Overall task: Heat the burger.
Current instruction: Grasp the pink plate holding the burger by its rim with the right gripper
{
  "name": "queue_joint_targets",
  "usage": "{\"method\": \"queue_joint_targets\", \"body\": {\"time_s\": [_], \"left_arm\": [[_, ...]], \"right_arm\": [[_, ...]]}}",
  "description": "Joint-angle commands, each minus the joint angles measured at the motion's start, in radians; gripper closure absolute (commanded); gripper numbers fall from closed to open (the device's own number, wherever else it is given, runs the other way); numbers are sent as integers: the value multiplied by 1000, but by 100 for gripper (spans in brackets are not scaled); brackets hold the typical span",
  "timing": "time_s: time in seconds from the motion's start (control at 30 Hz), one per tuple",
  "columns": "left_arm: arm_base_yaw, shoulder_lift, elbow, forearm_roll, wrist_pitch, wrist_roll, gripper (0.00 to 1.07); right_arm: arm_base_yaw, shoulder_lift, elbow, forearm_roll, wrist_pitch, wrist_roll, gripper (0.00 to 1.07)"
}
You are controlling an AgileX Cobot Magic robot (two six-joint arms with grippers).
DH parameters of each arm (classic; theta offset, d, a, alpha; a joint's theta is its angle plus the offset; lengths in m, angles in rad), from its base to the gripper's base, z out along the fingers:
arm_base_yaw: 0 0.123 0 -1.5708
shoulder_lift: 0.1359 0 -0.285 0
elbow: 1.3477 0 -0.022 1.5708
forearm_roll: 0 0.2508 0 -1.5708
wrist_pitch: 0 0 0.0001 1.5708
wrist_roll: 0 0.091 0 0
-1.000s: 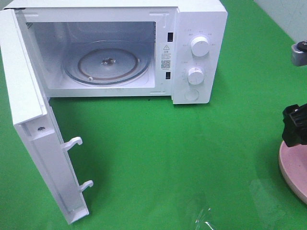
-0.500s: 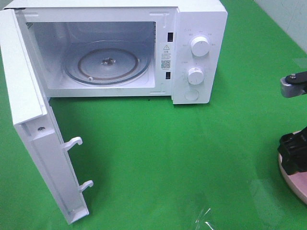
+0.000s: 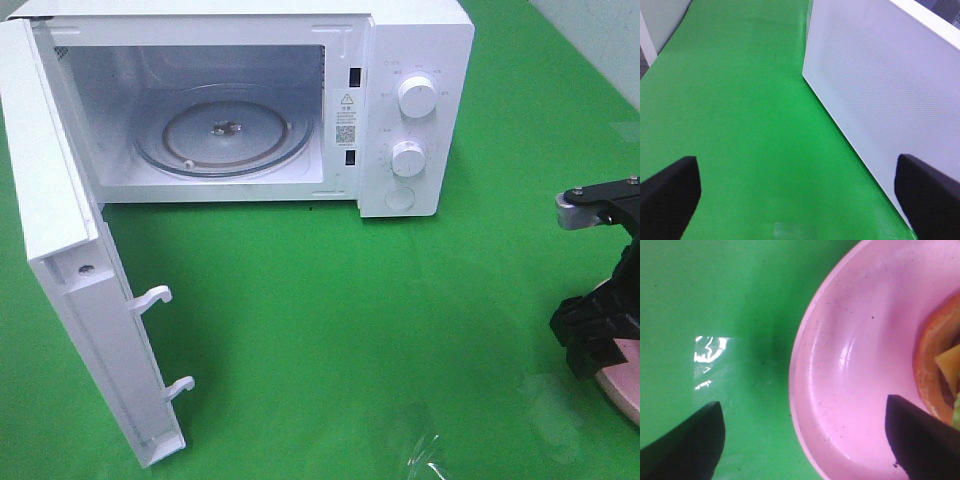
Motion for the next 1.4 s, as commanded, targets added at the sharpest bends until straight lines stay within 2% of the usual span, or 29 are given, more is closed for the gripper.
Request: {"method": "queue_joint_targets", "body": {"time_s": [0.03,0.63,0.93,1.07,1.1,1.13,1.17,1.2,1.23,1.27,1.3,1.33,1.37,1.4], "left_arm": [[-2,-14,2,-7,-7,-1,9],[-2,-14,2,-7,-7,-1,9],[-2,-14,2,-7,-7,-1,9],[-2,-14,2,-7,-7,-1,9],[-2,-14,2,-7,-7,-1,9],[-2,-14,2,-7,-7,-1,9],[-2,-14,2,-7,-7,-1,9],[-2,-14,2,-7,-7,-1,9],[-2,-14,2,-7,-7,-1,9],[-2,-14,2,-7,-7,-1,9],[-2,-14,2,-7,-7,-1,9],[-2,-14,2,-7,-7,-1,9],[-2,-14,2,-7,-7,-1,9],[-2,-14,2,-7,-7,-1,9]], "right_arm": [[-19,57,6,0,-40,9,23],[-20,225,6,3,-159,40,27],[-20,228,6,3,-174,47,37],[-20,228,6,3,-174,47,48],[-20,228,6,3,-174,47,48],[-20,228,6,3,-174,47,55],[-20,228,6,3,-174,47,55],[-20,228,6,3,-174,47,63],[-20,228,6,3,-174,47,63],[-20,228,6,3,-179,47,72],[-20,228,6,3,-179,47,72],[-20,228,6,0,-184,47,82],[-20,228,6,0,-184,47,82],[-20,228,6,-2,-195,45,89]]}}
